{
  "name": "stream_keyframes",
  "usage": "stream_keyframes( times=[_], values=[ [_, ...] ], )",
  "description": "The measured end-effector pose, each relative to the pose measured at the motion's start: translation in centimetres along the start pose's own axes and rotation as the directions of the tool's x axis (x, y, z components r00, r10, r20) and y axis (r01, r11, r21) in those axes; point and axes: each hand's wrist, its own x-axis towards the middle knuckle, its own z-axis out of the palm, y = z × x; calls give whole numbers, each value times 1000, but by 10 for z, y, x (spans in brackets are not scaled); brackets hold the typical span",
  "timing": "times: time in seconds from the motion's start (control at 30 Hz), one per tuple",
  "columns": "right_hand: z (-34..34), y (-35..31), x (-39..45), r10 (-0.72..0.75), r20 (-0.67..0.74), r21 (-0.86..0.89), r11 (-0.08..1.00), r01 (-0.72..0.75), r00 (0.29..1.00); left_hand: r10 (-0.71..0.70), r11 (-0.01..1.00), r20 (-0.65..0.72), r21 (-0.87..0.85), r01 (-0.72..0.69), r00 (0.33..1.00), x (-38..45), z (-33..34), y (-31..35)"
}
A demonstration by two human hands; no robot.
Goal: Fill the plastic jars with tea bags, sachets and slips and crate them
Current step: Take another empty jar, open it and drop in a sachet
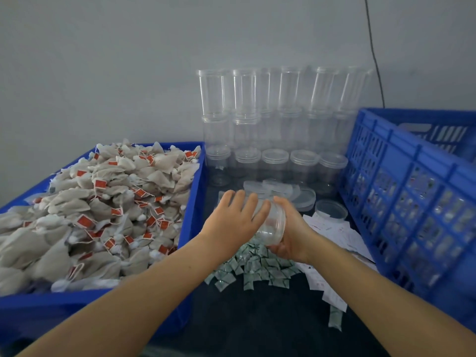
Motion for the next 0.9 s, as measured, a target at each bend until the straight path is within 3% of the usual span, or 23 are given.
stream_keyframes(
  times=[0.07,0.13,0.17,0.23,0.3,0.37,0.43,0.47,0.5,0.53,0.63,0.7,0.8,0.9],
  values=[
    [-2,8,-3,-80,-4,-21,997,80,997,-23,997,44,-76,27,999,1,-5,3],
    [-5,13,-7,-292,-22,-252,927,277,956,-70,948,225,-290,135,972,0,0,6],
    [-9,12,-9,-416,6,-391,836,385,909,-71,884,339,-414,216,938,-1,2,5],
    [-19,4,-15,-545,135,-540,660,522,828,-55,692,434,-633,347,899,-3,7,-1],
    [-31,-7,-25,-497,324,-582,567,583,805,-18,447,461,-790,419,887,-7,11,-6],
    [-46,-15,-30,-385,475,-590,528,611,791,74,226,525,-837,498,848,-11,16,-9],
    [-57,-21,-33,-298,530,-604,524,600,794,105,73,554,-833,549,826,-12,19,-8],
    [-60,-24,-34,-276,519,-604,552,575,809,73,43,549,-836,547,833,-11,19,-8],
    [-59,-26,-36,-273,482,-578,615,536,833,20,74,529,-847,527,848,-11,19,-7],
    [-58,-28,-35,-284,416,-524,702,483,864,-40,172,496,-852,495,867,-11,19,-7],
    [-55,-29,-29,-169,200,-415,878,240,965,-156,638,315,-692,339,936,-12,14,-7],
    [-50,-26,-27,-3,208,-418,904,92,978,-146,866,123,-464,187,982,-11,10,-7],
    [-45,-21,-25,74,275,-318,948,18,959,-81,964,-73,-261,59,994,-5,4,-2],
    [-42,-18,-23,-78,278,-293,942,162,957,-105,952,-74,-297,78,992,-4,2,2]
  ],
)
